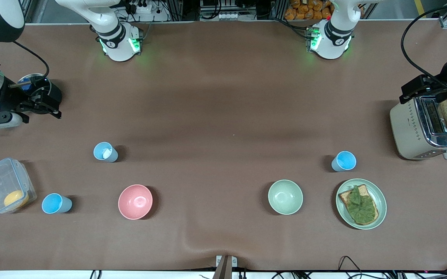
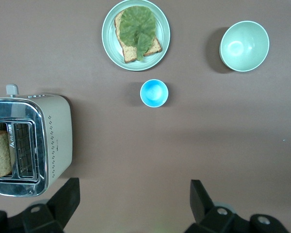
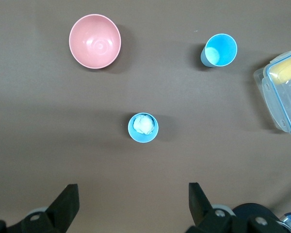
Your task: Stack blue cups with both arms
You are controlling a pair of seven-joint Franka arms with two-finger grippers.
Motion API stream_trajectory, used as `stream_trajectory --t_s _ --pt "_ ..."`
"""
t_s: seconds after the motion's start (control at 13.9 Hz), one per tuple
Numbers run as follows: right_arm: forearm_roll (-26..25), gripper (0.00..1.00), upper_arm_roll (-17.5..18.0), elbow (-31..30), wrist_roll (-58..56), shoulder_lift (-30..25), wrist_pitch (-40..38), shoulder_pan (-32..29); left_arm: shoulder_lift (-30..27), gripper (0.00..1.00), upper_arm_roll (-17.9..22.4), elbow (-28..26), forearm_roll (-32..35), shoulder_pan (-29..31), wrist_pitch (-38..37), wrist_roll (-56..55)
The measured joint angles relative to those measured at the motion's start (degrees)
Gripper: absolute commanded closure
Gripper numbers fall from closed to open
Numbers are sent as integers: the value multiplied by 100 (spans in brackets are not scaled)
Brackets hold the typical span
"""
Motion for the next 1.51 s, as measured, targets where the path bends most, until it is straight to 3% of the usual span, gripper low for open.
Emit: stream_trajectory --t_s 1.15,1.51 --pt "0 0 8 1 2 0 -8 1 214 0 -72 -37 0 -6 -66 -54" --pt "-1 0 8 -1 4 12 -12 1 328 0 -72 -324 0 6 5 -106"
